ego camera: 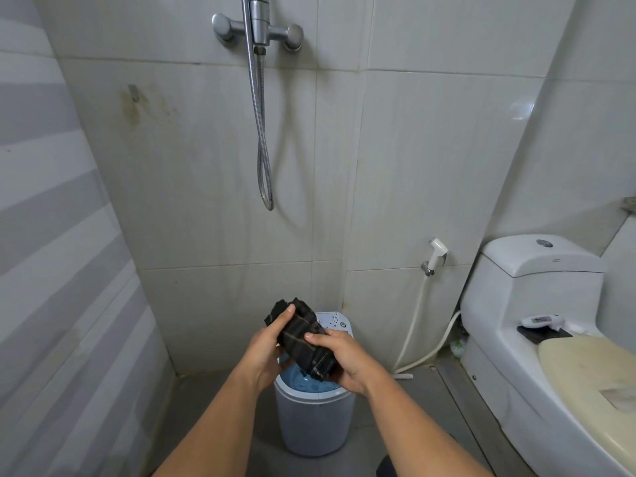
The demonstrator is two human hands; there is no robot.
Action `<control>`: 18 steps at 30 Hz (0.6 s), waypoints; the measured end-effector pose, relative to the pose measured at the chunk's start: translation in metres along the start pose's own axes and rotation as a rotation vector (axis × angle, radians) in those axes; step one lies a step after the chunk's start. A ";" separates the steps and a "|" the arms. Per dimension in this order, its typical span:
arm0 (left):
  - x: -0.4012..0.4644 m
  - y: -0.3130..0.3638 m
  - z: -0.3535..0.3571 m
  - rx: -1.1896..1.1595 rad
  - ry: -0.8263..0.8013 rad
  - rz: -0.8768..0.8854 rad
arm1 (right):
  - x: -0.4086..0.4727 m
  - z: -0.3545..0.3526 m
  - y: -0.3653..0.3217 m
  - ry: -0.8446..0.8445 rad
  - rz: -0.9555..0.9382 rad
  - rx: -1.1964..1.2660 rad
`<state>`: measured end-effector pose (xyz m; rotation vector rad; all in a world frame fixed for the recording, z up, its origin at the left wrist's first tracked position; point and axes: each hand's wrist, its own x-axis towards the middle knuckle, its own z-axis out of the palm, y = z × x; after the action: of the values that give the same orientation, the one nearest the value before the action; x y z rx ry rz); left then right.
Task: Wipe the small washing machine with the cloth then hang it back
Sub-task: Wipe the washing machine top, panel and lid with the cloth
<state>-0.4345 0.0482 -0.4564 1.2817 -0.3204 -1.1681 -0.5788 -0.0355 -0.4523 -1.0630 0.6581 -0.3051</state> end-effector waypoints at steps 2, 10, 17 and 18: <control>-0.001 0.000 0.003 0.004 0.061 -0.003 | -0.005 -0.001 0.000 -0.022 0.041 0.009; -0.007 -0.013 0.006 0.121 0.157 -0.082 | -0.014 -0.017 0.018 -0.054 0.230 0.199; 0.024 -0.070 -0.039 0.179 0.357 -0.178 | 0.041 -0.063 0.090 0.166 0.359 0.470; 0.037 -0.079 -0.049 0.214 0.381 -0.195 | 0.056 -0.067 0.097 0.210 0.376 0.492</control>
<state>-0.4202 0.0578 -0.5551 1.7212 -0.0387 -1.0418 -0.5854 -0.0673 -0.5792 -0.4281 0.8993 -0.2342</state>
